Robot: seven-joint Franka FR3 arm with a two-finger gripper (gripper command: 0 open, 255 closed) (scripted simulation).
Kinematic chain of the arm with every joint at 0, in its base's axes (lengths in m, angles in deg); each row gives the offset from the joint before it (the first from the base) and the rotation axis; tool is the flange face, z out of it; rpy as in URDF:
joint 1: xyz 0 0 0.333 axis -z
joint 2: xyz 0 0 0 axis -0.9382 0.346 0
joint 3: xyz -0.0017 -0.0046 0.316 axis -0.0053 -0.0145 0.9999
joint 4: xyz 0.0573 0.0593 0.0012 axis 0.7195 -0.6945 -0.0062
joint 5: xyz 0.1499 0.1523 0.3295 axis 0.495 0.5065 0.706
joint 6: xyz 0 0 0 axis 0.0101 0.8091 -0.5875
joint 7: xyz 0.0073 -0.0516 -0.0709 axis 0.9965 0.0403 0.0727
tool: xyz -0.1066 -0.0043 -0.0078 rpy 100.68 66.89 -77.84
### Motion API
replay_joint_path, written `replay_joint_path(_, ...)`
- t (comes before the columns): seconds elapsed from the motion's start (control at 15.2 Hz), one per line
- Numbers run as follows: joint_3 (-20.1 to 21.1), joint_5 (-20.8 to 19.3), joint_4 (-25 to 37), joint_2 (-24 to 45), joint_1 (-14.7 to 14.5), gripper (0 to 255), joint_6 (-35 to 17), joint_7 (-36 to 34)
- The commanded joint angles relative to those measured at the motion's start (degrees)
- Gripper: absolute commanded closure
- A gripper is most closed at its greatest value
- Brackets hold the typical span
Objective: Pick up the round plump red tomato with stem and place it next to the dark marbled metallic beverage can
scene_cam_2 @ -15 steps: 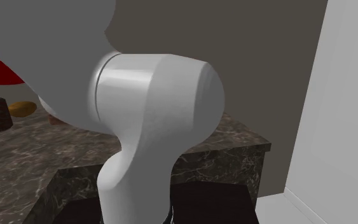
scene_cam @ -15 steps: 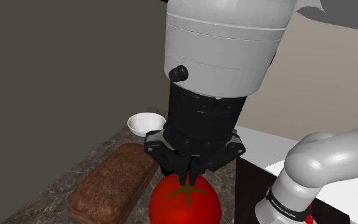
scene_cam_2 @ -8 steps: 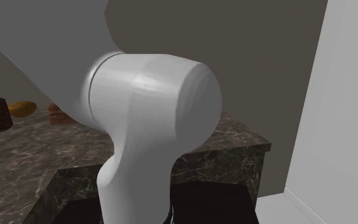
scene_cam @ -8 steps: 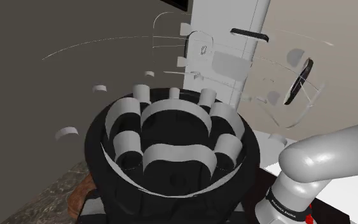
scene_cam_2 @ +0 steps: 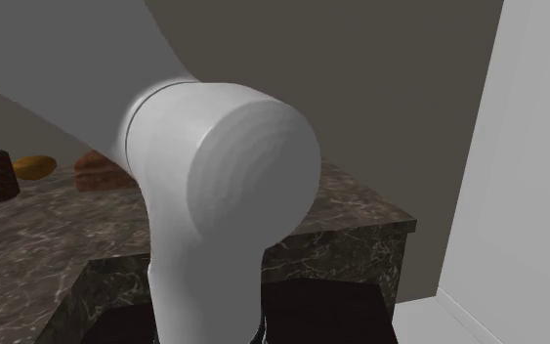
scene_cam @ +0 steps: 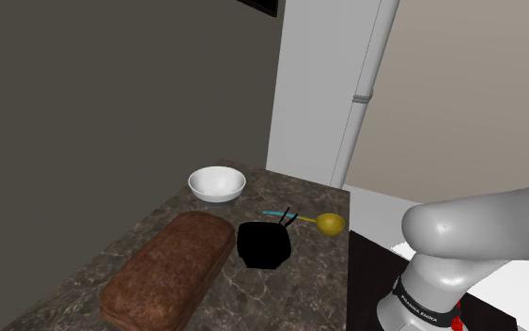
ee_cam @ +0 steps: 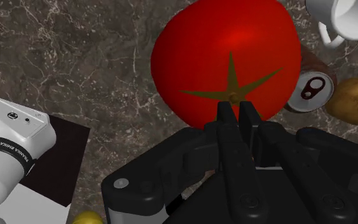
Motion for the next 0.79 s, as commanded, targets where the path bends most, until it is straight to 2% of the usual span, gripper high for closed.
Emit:
replay_joint_path(0.0, 4.9, 2.6, 8.7, -2.4, 7.2, 255, 3.0, -2.4)
replay_joint_path(0.07, 7.1, 4.0, 13.9, -3.8, 11.0, 255, 4.8, -3.9)
replay_joint_path(0.13, 11.2, 6.8, 24.2, -6.6, 18.2, 255, 8.3, -7.0)
replay_joint_path(0.4, 9.5, 6.1, 16.8, -6.5, 13.6, 255, 4.1, -5.5)
replay_joint_path(0.73, 8.4, 5.8, 9.8, -6.8, 9.6, 255, -0.3, -4.3)
